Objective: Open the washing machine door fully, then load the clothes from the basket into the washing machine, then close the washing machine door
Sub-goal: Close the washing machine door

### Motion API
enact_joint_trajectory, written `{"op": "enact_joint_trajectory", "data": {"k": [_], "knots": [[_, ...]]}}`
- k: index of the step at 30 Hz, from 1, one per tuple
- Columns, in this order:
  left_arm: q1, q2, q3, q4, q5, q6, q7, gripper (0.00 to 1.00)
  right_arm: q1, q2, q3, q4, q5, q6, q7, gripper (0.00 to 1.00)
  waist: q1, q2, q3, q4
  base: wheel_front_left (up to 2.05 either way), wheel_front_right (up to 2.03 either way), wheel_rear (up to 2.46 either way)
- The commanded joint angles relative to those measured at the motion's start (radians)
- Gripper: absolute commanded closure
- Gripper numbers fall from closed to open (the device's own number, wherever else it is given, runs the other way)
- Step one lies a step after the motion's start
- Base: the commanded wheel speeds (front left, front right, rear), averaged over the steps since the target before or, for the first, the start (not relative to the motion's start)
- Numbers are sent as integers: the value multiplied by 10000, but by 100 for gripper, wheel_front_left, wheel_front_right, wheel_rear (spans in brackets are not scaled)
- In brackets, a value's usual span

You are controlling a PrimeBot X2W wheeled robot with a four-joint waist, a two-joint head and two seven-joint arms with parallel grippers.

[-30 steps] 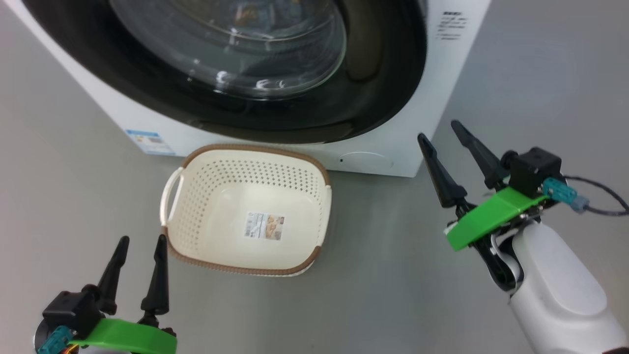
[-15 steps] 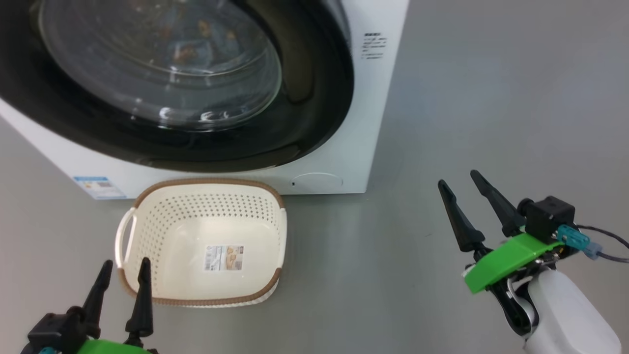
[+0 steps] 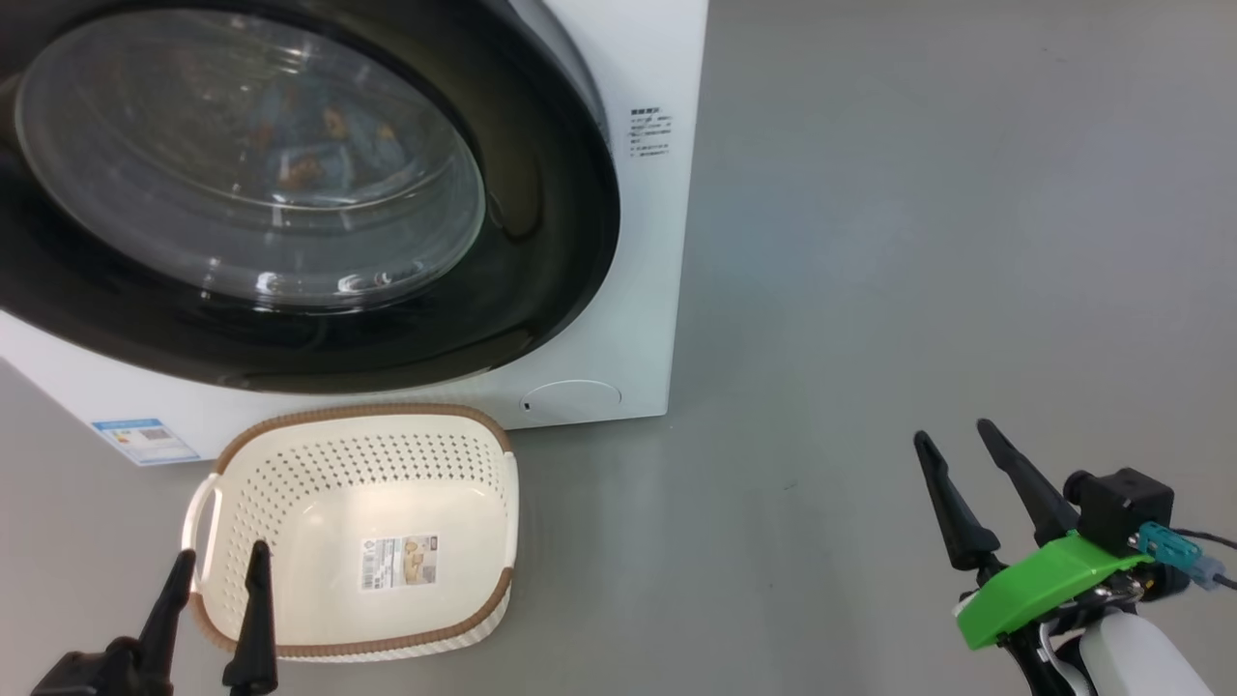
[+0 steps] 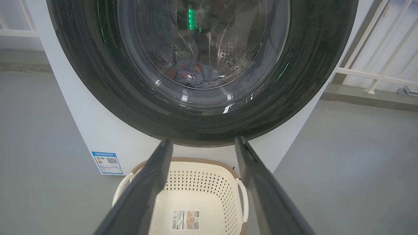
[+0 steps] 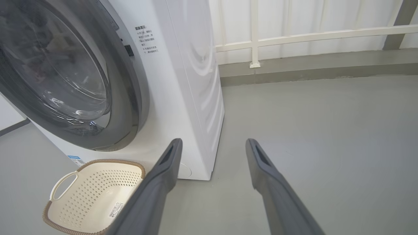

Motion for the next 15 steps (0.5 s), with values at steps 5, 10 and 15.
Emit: {"op": "enact_joint_trajectory", "data": {"k": [5,10,15], "knots": [[-23,219,595,-209,177,-29,-124,0,426,-88,-79,-316,-88,-25,-48,0,0,0,-132,-215,0,0,0],[86,131,831,-242,259,-29,-124,0,707,-124,-248,-376,-113,-25,-48,0,0,0,-239,-294,0,0,0],[188,79,918,-255,302,-29,-124,0,907,-118,-367,-414,-146,-25,-48,0,0,0,-308,-323,0,0,0]]}}
